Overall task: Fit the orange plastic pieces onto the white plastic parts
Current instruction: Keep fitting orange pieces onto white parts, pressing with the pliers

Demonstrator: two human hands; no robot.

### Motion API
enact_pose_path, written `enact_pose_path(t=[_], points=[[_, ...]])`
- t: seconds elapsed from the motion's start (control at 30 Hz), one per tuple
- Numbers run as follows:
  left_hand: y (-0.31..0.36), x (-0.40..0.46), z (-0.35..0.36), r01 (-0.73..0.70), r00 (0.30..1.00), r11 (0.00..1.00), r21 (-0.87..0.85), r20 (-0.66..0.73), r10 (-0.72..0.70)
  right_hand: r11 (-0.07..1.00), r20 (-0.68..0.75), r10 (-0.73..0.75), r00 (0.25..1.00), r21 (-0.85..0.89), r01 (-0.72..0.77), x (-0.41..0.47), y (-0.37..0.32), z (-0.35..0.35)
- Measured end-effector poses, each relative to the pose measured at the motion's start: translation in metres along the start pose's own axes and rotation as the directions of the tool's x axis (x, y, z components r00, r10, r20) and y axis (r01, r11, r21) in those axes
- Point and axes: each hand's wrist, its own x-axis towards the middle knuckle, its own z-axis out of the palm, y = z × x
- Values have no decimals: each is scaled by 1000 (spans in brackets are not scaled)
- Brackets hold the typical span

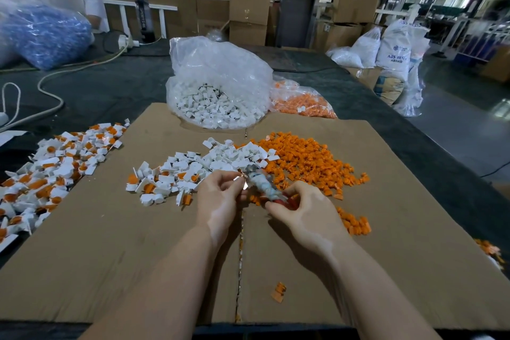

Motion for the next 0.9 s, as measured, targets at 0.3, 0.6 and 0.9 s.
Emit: enact_pose_path(t=[0.3,0.6,0.9], points=[[-4,-2,-4,-202,979,929,311,72,188,905,-268,-56,962,-421,-64,15,21,7],[-4,-4,-5,-224,974,908,354,122,193,784,-288,-83,954,-610,-116,16,29,15],[0,-6,-5,-260,958,893,366,214,191,885,-376,-464,802,-238,400,8,3,41]])
